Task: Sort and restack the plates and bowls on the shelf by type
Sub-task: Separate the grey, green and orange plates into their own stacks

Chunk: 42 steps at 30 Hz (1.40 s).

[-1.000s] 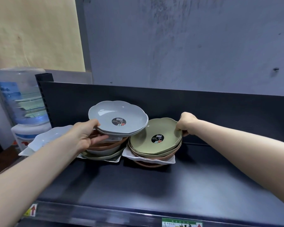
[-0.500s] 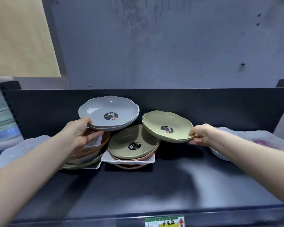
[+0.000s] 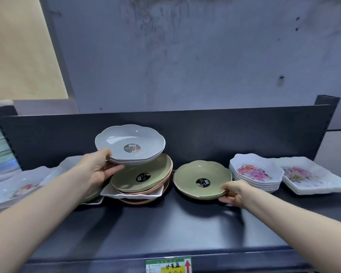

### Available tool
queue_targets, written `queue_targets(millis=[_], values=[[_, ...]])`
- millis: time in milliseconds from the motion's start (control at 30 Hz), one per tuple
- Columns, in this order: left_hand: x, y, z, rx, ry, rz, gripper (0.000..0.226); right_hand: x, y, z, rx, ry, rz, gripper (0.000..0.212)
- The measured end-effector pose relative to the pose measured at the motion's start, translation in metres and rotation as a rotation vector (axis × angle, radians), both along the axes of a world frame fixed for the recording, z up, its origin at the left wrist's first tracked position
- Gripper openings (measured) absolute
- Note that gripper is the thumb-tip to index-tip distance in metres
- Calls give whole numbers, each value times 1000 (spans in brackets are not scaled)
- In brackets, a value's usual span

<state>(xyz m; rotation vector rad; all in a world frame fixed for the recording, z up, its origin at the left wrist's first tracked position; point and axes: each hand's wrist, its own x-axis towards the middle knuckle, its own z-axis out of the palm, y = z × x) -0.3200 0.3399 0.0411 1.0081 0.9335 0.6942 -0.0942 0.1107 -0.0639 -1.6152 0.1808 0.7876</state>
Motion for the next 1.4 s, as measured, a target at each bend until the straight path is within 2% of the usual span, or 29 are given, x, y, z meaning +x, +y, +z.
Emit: queue_targets(millis=[33, 133, 233, 267, 333, 400, 467, 633, 700, 767, 900, 1000, 1167, 1300, 1400], values=[[0, -7, 2, 7, 8, 9, 11, 0, 0, -1, 10, -6, 12, 31], [-2, -23, 5, 33, 15, 59, 15, 5, -4, -5, -19, -81, 50, 28], [-7, -32, 4, 53, 13, 96, 14, 5, -1, -7, -172, -310, 43, 10], [-9, -36, 4, 60, 12, 108, 15, 4, -1, -7, -249, -450, 46, 15], [-14, -41, 3, 72, 10, 133, 18, -2, 1, -4, -362, -723, 93, 38], [-20, -44, 3, 72, 4, 152, 20, -11, 6, 4, -369, -927, 156, 52], [-28, -42, 1, 71, -5, 168, 19, -21, 18, 14, -312, -1028, 236, 52], [-53, -28, -1, 59, -7, 166, 12, -38, 69, 43, -232, -1022, 357, 31], [-61, -20, 1, 63, -7, 170, 14, -45, 89, 53, -268, -997, 414, 21], [-69, -11, 4, 80, -9, 166, 14, -55, 104, 59, -378, -993, 501, 7], [-86, 7, 8, 101, -13, 138, 13, -68, 126, 64, -651, -1003, 590, 10], [-98, 23, 10, 94, -20, 109, 12, -70, 136, 68, -767, -976, 558, 16], [-110, 47, 11, 83, -33, 30, 13, -68, 147, 73, -839, -908, 462, 17], [-113, 66, 9, 64, -39, -38, 13, -64, 151, 77, -748, -862, 318, 20], [-111, 79, 7, 49, -36, -90, 10, -58, 146, 80, -594, -793, 193, 23]])
